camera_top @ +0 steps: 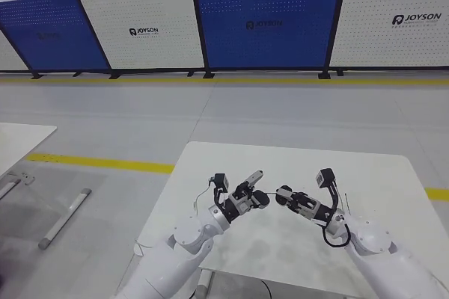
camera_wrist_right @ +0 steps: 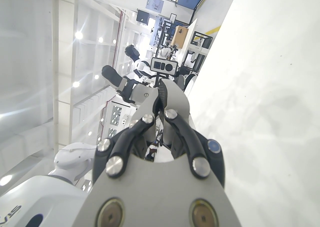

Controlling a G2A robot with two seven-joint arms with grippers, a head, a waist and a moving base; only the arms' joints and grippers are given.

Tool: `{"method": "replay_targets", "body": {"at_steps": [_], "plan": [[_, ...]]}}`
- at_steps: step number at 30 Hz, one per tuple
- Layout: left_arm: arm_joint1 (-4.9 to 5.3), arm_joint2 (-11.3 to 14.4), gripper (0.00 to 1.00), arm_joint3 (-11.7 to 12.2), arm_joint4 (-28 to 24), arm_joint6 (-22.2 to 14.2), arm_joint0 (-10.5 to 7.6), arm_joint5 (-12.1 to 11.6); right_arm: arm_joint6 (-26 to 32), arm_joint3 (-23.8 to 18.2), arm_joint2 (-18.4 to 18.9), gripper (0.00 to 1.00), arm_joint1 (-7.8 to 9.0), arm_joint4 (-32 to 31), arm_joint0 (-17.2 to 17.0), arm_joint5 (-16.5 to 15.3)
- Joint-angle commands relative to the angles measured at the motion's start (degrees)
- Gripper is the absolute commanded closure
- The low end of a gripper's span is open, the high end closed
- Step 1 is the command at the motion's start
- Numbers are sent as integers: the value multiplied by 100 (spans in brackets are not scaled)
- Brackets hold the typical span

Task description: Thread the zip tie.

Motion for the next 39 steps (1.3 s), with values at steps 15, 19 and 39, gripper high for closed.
{"method": "replay_targets", "body": {"at_steps": [15, 19, 39], "plan": [[30, -1, 100, 140, 82, -553, 116, -329, 0, 0, 0, 100, 0, 0, 0, 0], [29, -1, 100, 139, 90, -552, 114, -352, 0, 0, 0, 100, 0, 0, 0, 0], [32, 44, 74, 231, 325, -536, 71, -328, 0, 0, 0, 100, 0, 0, 0, 0]]}}
